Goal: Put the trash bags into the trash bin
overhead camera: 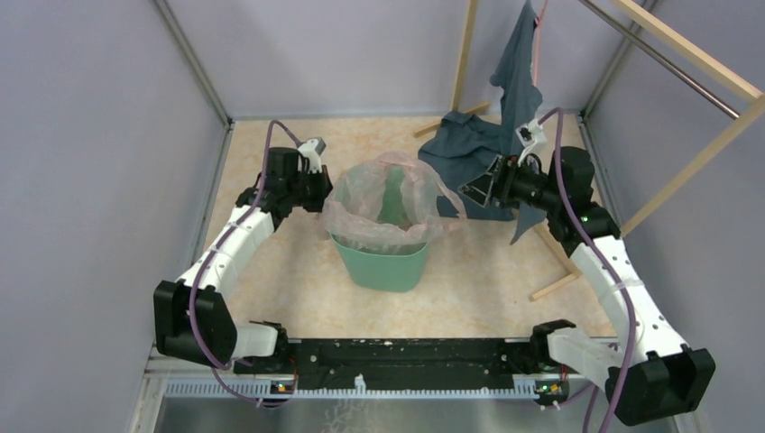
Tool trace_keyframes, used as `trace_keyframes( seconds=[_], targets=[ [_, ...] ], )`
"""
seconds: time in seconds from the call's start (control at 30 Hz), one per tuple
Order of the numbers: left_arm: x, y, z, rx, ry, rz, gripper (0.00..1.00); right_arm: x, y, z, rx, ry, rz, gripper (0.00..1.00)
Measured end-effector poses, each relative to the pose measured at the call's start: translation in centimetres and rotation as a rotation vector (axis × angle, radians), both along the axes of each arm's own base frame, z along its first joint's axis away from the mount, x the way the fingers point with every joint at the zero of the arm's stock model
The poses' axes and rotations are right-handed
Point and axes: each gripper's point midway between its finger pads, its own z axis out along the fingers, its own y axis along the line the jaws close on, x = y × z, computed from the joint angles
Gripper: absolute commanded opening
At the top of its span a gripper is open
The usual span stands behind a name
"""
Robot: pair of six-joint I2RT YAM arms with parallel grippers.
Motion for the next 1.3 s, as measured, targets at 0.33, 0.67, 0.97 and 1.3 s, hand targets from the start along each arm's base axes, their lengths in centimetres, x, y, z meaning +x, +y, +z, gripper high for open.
trace_keyframes(
  seconds=[0.33,0.67,0.97,1.3],
  targets=[
    [-0.2,0.0,-0.1,-0.005,0.013,0.001,0.0,0.3,4.2,-4.1,-0.025,0.072,0.203,0.47],
    [-0.4,0.0,-0.2,-0.003,0.022,0.001,0.0,2.4,4.6,-5.0,-0.034,0.078,0.105,0.0],
    [-0.3,0.0,-1.2,0.007,0.049,-0.002,0.0,1.3,4.0,-12.9,0.021,0.321,-0.007,0.0],
    [-2.0,2.1,-1.2,0.092,0.042,0.051,0.32,-1.0,3.4,-14.3,-0.002,0.378,0.009,0.02]
  ],
)
